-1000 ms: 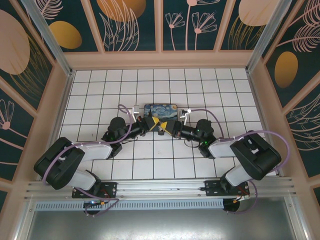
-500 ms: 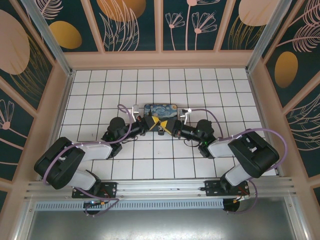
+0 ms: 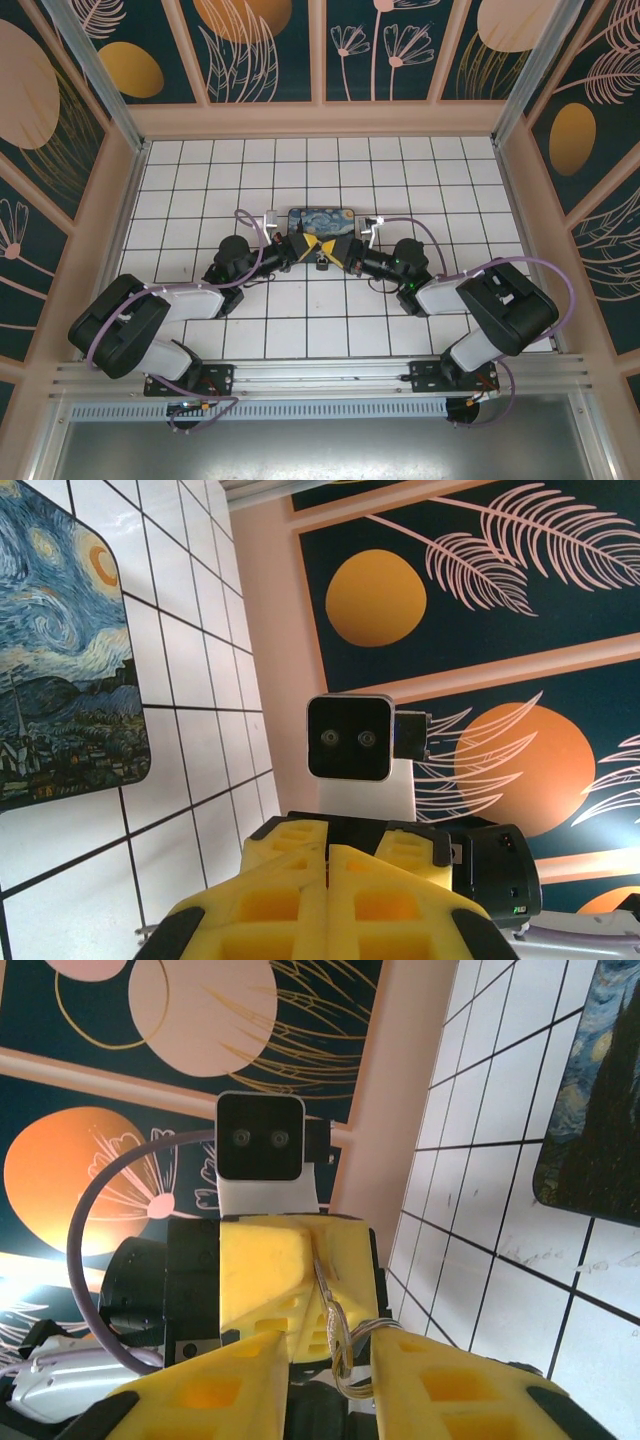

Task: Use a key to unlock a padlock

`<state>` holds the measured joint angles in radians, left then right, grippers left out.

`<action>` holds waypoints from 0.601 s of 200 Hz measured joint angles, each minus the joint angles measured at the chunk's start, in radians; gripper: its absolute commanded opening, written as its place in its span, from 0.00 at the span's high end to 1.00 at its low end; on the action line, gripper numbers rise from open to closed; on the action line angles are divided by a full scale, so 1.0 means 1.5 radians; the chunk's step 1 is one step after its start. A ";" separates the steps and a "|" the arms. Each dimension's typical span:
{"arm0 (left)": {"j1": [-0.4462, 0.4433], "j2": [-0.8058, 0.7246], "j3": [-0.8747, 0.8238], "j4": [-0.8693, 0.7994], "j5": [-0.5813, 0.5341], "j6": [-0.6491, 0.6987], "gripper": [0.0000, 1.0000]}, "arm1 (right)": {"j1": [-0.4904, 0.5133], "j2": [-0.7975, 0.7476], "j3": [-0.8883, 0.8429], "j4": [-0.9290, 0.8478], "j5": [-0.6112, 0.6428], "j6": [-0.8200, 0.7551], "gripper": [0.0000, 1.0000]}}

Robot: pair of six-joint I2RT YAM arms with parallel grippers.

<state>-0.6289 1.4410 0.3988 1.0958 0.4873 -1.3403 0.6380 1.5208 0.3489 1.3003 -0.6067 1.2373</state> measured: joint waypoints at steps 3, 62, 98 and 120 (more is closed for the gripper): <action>0.000 0.000 -0.001 0.000 0.000 0.000 1.00 | -0.001 -0.001 0.000 -0.003 0.001 0.000 0.69; 0.000 0.000 -0.002 -0.001 0.001 0.000 1.00 | -0.013 -0.049 -0.007 -0.078 0.023 -0.029 0.68; 0.000 -0.001 -0.002 -0.010 0.001 0.003 1.00 | -0.020 -0.051 -0.007 -0.094 0.023 -0.038 0.68; 0.000 -0.004 -0.002 -0.015 0.001 0.003 1.00 | -0.020 -0.047 0.001 -0.094 0.021 -0.041 0.68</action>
<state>-0.6292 1.4357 0.3962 1.0733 0.4892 -1.3361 0.6086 1.4506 0.3496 1.1587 -0.5758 1.1763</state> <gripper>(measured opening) 0.064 0.321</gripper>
